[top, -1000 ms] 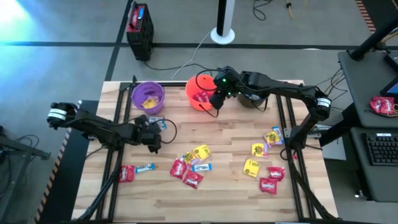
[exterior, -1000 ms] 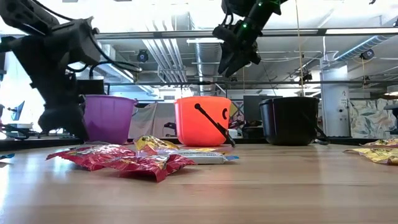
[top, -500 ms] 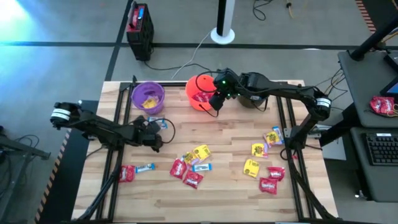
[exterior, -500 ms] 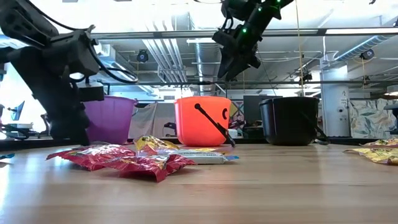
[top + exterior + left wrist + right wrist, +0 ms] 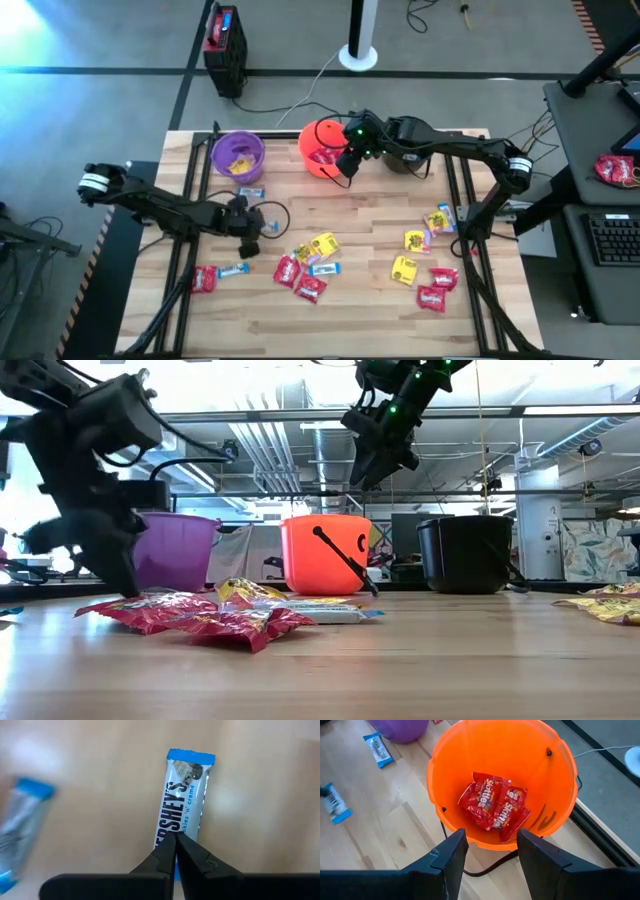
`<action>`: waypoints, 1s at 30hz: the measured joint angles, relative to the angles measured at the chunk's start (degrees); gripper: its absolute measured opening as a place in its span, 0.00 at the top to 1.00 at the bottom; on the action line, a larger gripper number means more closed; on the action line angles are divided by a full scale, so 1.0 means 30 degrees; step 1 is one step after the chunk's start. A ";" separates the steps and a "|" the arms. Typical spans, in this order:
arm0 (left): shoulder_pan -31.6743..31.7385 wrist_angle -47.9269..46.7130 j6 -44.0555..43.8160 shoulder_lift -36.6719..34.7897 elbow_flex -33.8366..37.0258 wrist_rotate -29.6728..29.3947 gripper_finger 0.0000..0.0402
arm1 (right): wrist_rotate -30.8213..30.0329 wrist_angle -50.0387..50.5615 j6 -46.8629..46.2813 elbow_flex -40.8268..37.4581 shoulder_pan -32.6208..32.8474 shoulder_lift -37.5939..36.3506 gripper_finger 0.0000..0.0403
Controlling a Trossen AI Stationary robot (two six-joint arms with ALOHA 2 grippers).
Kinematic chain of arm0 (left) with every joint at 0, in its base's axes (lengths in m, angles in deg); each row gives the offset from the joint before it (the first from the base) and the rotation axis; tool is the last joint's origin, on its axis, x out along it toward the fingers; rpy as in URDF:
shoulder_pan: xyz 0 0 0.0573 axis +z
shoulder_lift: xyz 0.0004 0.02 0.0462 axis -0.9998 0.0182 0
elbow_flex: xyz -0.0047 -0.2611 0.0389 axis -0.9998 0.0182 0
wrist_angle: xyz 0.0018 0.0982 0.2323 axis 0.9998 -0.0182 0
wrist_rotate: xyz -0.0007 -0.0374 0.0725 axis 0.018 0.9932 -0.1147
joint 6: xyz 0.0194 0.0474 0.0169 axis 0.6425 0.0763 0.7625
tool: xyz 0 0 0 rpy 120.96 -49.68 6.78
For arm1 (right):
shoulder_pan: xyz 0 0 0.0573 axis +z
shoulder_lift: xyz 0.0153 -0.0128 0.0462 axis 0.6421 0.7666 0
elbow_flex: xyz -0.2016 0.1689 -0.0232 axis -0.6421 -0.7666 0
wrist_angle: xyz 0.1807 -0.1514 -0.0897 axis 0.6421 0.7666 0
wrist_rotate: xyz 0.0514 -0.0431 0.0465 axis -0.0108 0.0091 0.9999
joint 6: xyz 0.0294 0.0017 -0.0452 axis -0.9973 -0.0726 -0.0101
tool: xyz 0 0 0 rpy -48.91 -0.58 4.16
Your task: Sort candy by brand, put in halloween buckets
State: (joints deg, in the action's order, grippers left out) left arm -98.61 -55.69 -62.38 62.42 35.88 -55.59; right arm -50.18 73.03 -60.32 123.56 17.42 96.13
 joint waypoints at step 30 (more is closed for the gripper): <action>0.0219 0.3143 0.9083 0.0911 -0.2358 0.2970 0.72 | 0.0089 0.0262 -0.0195 0.0000 0.0000 0.0000 0.59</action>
State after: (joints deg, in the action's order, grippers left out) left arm -97.95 -46.26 -35.13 65.15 28.81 -46.68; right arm -49.91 73.82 -60.90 123.56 17.42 96.13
